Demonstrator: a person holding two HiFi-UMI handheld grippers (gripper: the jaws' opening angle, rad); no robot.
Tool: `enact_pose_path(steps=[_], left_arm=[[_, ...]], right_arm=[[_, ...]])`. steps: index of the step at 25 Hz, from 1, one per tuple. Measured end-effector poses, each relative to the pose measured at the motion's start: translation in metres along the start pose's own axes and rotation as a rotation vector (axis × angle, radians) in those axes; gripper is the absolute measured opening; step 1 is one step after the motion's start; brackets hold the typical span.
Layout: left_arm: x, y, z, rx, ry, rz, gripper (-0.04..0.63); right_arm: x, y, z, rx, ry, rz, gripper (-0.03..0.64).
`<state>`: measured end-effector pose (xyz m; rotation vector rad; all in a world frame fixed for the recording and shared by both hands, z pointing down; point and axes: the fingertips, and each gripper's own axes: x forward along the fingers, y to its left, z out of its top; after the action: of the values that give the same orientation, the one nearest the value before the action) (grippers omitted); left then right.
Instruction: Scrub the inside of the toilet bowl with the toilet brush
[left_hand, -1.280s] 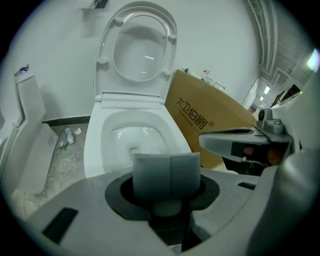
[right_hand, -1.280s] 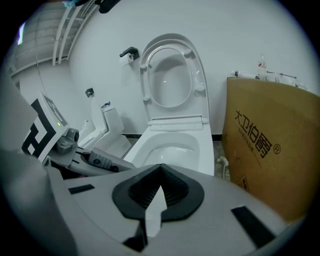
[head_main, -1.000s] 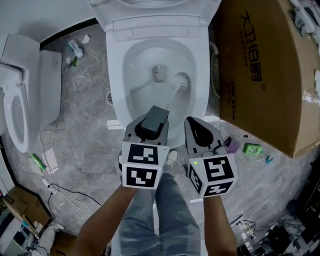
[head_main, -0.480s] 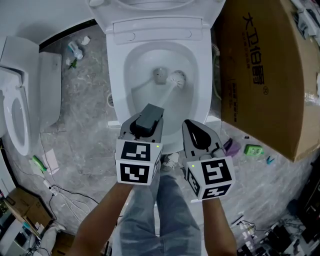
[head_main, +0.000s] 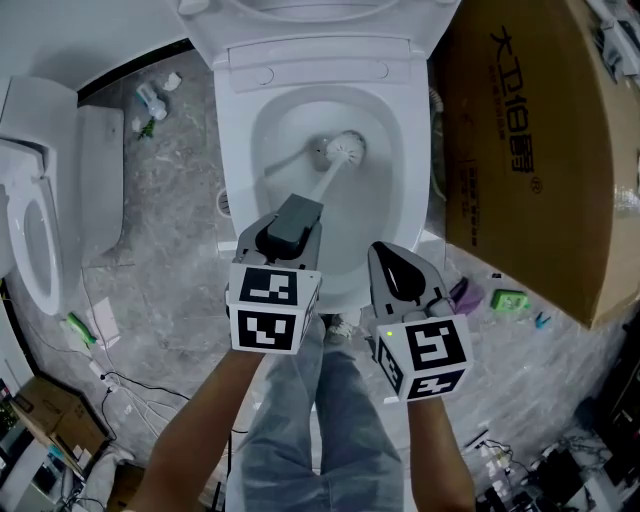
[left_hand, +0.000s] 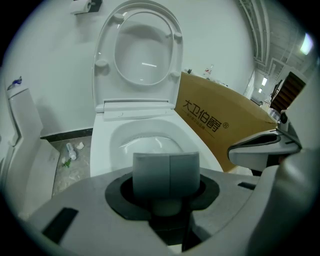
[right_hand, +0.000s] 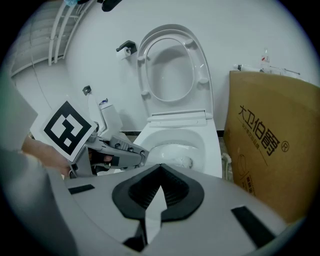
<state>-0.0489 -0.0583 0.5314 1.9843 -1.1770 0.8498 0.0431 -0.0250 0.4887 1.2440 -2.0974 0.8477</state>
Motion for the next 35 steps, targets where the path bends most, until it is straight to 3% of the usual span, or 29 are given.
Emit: enact_pose_path(steps=[21, 35], left_arm=[[-0.012, 0.048, -0.012, -0.031, 0.005, 0.100, 0.152], [-0.040, 0.047, -0.045, -0.058, 0.032, 0.136, 0.152]], right_arm=[[0.005, 0.012, 0.006, -0.029, -0.015, 0.016, 0.000], [-0.009, 0.020, -0.005, -0.045, -0.014, 0.028, -0.002]])
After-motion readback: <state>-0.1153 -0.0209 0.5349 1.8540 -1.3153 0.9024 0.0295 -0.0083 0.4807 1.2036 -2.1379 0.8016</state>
